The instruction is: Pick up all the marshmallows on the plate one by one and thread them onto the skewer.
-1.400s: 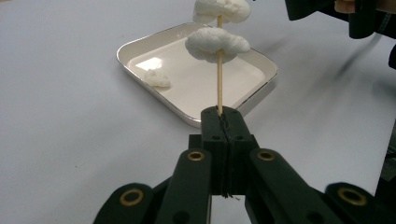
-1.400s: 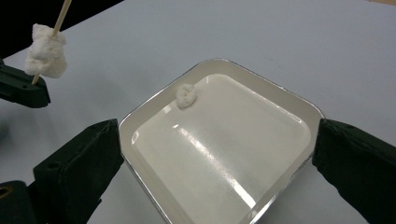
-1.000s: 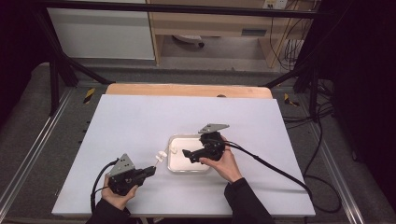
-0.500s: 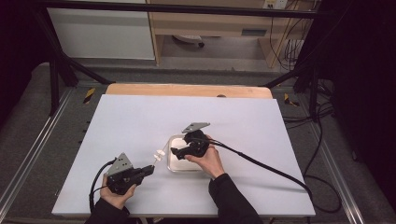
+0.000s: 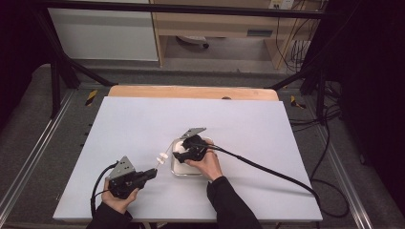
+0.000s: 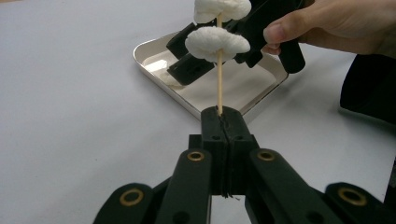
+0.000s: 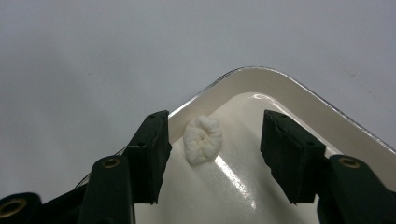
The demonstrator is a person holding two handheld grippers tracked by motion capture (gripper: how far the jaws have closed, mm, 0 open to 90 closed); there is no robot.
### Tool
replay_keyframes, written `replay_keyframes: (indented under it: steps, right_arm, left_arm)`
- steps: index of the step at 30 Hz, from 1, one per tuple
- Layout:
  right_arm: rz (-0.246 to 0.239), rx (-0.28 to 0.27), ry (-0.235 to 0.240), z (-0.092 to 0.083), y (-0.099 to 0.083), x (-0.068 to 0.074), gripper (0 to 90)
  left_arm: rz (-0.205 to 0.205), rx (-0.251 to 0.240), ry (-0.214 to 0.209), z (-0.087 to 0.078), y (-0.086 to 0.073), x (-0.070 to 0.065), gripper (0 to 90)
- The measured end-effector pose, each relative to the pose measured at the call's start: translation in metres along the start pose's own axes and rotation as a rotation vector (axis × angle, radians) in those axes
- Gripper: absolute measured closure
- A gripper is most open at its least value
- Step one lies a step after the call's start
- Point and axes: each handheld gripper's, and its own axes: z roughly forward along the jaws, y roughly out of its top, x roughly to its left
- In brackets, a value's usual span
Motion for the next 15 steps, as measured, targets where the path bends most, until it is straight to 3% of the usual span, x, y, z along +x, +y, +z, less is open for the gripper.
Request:
replay_keyframes:
  steps: [15]
  right_arm:
    - [-0.075, 0.009, 0.011, 0.0086, -0.0015, 0.0028, 63.3]
  left_arm:
    - [0.003, 0.009, -0.001, 0.0015, -0.0003, -0.0007, 88.8]
